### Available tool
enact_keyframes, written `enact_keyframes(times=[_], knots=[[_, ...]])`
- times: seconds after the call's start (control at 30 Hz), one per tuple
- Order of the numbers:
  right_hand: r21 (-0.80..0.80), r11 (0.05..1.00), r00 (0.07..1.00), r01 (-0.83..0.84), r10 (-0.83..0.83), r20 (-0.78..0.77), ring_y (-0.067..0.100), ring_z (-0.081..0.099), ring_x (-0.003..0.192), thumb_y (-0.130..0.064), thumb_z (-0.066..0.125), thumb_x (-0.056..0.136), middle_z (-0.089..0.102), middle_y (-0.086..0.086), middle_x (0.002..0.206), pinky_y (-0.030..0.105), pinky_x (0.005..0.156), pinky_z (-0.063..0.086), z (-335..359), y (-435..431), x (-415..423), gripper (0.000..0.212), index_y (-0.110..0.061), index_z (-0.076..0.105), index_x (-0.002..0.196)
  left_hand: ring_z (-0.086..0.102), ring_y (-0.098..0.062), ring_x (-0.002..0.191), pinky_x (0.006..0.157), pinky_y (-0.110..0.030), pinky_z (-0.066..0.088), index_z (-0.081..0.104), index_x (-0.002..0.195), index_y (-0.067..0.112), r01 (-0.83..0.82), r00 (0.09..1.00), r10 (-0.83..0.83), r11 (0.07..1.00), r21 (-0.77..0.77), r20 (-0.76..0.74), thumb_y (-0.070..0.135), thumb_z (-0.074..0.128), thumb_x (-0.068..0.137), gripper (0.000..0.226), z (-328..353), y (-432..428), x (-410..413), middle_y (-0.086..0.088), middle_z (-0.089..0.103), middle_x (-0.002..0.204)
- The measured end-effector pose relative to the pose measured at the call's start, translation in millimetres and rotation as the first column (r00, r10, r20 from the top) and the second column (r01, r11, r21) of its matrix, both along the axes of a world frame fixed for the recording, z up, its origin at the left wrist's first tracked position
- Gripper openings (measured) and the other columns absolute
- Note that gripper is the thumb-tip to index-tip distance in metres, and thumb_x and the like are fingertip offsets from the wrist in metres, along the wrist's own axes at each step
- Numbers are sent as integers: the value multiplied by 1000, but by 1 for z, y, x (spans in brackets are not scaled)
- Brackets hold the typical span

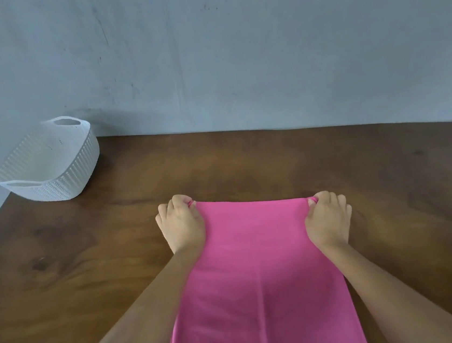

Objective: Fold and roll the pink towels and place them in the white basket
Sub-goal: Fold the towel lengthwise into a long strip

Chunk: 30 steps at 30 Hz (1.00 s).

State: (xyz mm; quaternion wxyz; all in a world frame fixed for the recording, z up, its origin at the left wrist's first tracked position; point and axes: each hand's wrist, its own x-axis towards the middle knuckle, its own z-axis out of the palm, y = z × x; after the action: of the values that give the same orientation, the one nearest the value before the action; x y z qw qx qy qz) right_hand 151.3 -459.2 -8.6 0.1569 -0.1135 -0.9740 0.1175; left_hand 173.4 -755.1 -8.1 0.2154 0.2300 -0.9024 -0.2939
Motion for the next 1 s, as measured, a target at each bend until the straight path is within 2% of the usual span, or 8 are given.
enact_keyframes(times=[0.37,0.53,1.0], knots=[[4,1000,998,-1,1,-63,32,51,91,-17,57,97,63,8,88,44,78,39,-2,-8,-113,9,-10,62,93,52,-33,100,86,-43,34,65,97,14,11,1000,-11,1000,13,-4,15,66,91,6,0,-10,-112,-4,70,95],[30,1000,999,4,-3,-49,31,52,94,-20,55,98,64,6,92,44,79,39,-3,-9,-160,12,-11,63,96,51,-32,106,88,-40,33,67,100,14,0,1000,1,994,108,-13,17,65,94,7,0,-14,-157,-2,71,96],[92,995,997,-29,35,-68,35,54,97,-17,56,97,64,12,94,44,79,41,-4,-19,-264,13,-6,63,97,50,-29,102,81,-36,23,66,96,17,-56,998,58,990,130,-9,25,63,95,8,1,-25,-255,-1,69,89]])
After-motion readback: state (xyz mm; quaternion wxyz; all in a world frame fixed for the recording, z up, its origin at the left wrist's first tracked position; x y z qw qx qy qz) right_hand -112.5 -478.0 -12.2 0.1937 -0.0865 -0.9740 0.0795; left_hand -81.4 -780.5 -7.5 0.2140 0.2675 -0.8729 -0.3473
